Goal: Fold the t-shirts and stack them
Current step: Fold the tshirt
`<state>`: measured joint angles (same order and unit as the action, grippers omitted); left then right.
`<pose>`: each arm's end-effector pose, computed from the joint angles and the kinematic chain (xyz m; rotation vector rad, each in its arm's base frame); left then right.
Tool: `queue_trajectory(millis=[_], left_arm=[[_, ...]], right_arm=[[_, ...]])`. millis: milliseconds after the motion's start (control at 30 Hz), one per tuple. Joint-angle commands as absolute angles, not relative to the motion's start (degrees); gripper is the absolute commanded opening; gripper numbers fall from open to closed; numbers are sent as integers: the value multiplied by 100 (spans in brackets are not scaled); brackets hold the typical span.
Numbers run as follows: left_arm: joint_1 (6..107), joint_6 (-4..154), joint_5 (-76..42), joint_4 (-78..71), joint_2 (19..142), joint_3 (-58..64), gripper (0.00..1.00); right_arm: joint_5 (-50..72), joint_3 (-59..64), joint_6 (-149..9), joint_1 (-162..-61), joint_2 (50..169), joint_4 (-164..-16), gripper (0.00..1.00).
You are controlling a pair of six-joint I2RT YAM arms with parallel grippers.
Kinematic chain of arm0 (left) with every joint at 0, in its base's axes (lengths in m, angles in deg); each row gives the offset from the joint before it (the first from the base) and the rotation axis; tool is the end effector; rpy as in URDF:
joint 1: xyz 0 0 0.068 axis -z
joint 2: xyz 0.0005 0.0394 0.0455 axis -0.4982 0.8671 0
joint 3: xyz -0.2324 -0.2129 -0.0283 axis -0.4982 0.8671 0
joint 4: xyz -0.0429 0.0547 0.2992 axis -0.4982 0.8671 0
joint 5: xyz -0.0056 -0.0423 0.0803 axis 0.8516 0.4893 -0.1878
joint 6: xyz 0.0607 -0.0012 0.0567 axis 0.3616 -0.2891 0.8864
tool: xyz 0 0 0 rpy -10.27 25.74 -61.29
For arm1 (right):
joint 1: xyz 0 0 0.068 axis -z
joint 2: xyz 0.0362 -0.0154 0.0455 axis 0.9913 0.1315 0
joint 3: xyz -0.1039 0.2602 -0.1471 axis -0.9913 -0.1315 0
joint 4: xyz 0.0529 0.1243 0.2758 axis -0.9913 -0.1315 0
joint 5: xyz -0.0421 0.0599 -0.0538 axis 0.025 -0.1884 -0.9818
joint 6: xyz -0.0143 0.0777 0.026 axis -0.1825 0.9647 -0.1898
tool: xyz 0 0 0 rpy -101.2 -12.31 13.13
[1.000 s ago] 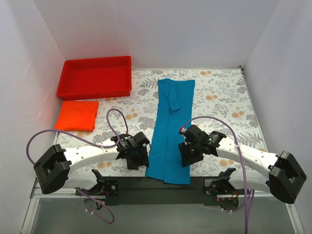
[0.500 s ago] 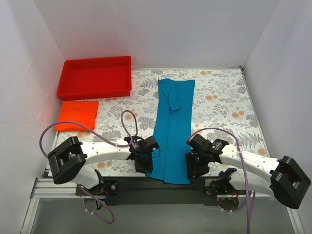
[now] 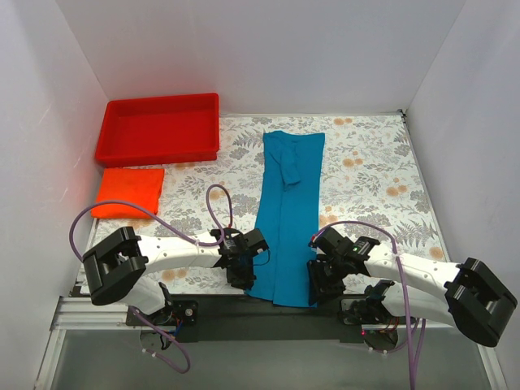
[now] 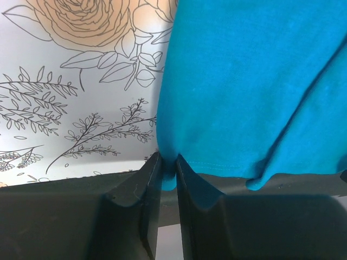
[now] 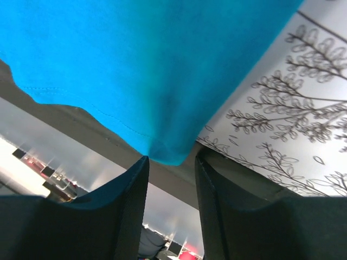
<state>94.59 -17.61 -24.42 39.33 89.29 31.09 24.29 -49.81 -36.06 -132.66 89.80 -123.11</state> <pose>0.1163 -0.2495 0.1334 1.0484 -2.9470 0.2606 0.0973 0.1578 0.1153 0.3372 -2.9926 -0.7392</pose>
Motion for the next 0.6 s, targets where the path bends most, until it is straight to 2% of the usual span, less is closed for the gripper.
queue_trajectory(millis=[0,233,367,500,567], left_arm=[[9501,-1779,-2464,4024,8919,2937,15],[9501,-1779,-2473,4024,8928,2946,15],[9492,-1788,-2473,4015,8893,2946,15],[9492,-1806,-2482,4033,8840,2946,12],[9501,-1832,-2473,4059,8796,2946,5]], right_arm=[[2296,-5185,-3572,-13280,9093,-12086,45],[2191,-5290,-3450,-13280,9120,-11936,38],[2103,-5317,-3397,-13280,9067,-11928,31],[2103,-5317,-3388,-13280,8979,-11945,10],[2094,-5265,-3397,-13280,8882,-12006,4]])
